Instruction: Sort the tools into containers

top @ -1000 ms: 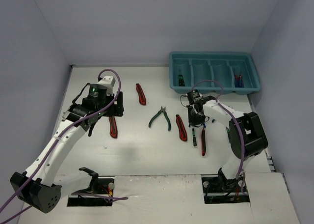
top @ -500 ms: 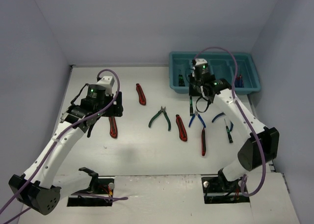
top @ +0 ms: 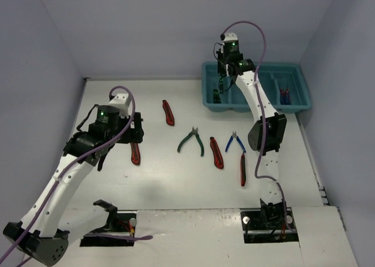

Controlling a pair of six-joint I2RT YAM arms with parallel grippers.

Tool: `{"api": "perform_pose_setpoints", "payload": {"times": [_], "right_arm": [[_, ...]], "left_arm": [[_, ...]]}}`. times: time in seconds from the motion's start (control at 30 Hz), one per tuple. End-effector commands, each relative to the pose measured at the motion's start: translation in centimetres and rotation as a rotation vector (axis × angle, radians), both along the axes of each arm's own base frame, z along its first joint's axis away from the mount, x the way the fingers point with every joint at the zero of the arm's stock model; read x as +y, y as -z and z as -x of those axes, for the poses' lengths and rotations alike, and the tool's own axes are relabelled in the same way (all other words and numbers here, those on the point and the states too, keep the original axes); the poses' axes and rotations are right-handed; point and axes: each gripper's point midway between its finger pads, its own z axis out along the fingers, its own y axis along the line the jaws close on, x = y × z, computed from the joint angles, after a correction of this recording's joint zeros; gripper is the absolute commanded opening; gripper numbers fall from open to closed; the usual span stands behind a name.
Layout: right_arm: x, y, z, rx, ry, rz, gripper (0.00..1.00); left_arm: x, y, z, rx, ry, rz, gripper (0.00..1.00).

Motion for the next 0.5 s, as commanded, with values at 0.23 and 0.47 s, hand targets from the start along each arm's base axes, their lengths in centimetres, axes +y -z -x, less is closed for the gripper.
{"api": "perform_pose_setpoints", "payload": {"times": [0.23,0.47], "right_arm": [[-1.5,-0.5,-3.7,-0.091,0.049,-0.015,0.36],[-7.1,0.2,3.0,0.026,0.063,0.089,0.43]], "left_arm": [[0.7,-1.1,1.1,-0.019,-0.022,0.014,0.72],[0.4,-2.3,-0.4,-0.047,0.017,-0.038,0.72]]}}
